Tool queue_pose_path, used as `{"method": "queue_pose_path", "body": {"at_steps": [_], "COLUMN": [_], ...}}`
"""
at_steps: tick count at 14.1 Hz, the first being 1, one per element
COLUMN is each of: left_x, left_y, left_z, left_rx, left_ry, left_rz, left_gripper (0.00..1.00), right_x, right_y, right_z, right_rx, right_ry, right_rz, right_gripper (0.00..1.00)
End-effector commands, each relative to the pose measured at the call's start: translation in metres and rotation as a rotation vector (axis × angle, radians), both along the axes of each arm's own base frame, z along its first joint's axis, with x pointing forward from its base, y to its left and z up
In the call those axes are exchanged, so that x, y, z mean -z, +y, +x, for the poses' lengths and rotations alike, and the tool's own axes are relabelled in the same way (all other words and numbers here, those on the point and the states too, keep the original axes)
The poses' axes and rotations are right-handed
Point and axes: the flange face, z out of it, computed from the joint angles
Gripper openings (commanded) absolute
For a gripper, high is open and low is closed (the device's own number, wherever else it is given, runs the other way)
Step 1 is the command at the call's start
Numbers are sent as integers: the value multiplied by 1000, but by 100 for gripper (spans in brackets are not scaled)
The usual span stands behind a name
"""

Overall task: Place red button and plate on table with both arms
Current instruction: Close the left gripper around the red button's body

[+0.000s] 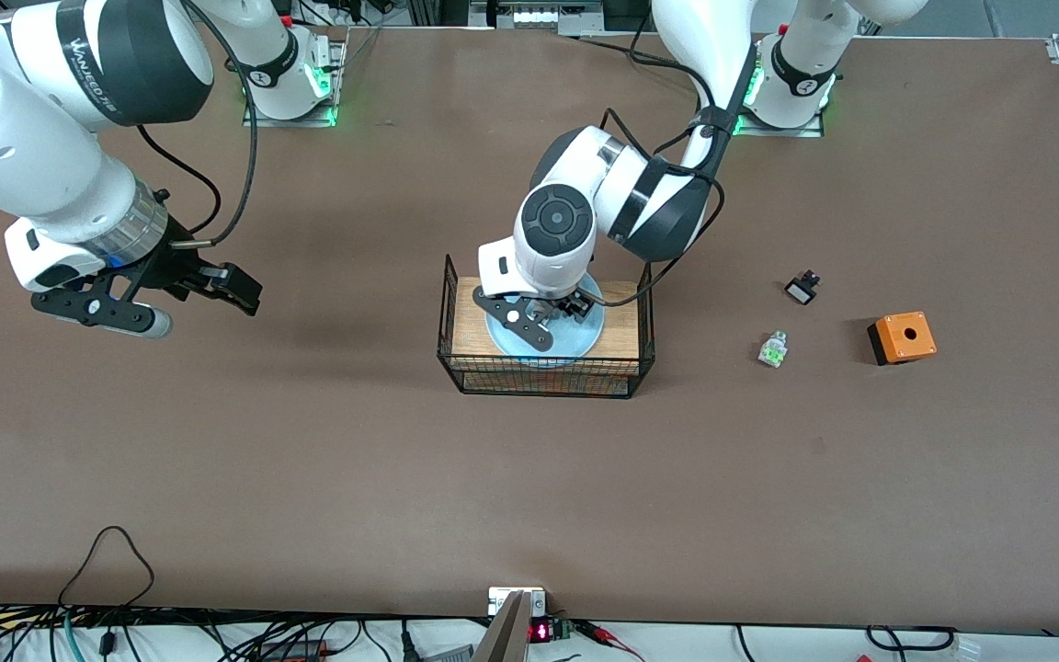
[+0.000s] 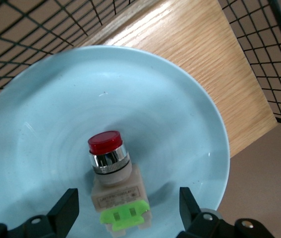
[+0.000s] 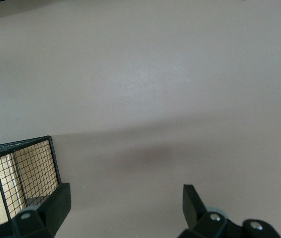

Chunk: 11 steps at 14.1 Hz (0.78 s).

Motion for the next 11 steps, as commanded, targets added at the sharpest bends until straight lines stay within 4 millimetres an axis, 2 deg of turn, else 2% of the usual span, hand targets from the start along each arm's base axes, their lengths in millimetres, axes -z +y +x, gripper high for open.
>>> {"method": "queue_pose_path", "body": {"at_steps": [1,7,8,11], "left_x": [-1,-5,-8,-42], "left_y": [-3,-1,1,-3], "left_z": [2,3,2,-2], "left_rx": [23,7,0,-24], "left_ry": [-25,-15,-1,18], "left_rz": [21,24,29,45], "left_gripper": [80,39,36,34], "right_x": [-3,-3,-3,-3], "right_y": [-1,-1,-1,-1], "right_z": [2,2,2,2], "right_rx": [-11,-11,-11,-11], "right_ry": [5,4,4,4], "right_rz": [2,2,2,2], "right_gripper": [100,100,100,100]}}
